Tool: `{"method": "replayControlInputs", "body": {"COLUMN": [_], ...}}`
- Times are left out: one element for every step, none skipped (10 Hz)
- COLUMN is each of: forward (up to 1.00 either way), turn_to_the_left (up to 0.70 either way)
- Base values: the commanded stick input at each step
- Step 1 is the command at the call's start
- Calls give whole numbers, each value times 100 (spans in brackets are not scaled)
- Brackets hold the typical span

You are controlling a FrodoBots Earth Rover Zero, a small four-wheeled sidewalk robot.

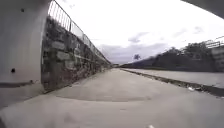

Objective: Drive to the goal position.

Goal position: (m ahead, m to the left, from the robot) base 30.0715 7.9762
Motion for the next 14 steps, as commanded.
{"method": "replayControlInputs", "body": {"forward": [100, 100, 100, 100, 100, 100, 100, 100, 100, 100, 100, 100, 100, 100], "turn_to_the_left": [0, 0, 0, 0, 0, 0, 0, 0, 0, 0, 0, 0, 0, 0]}}
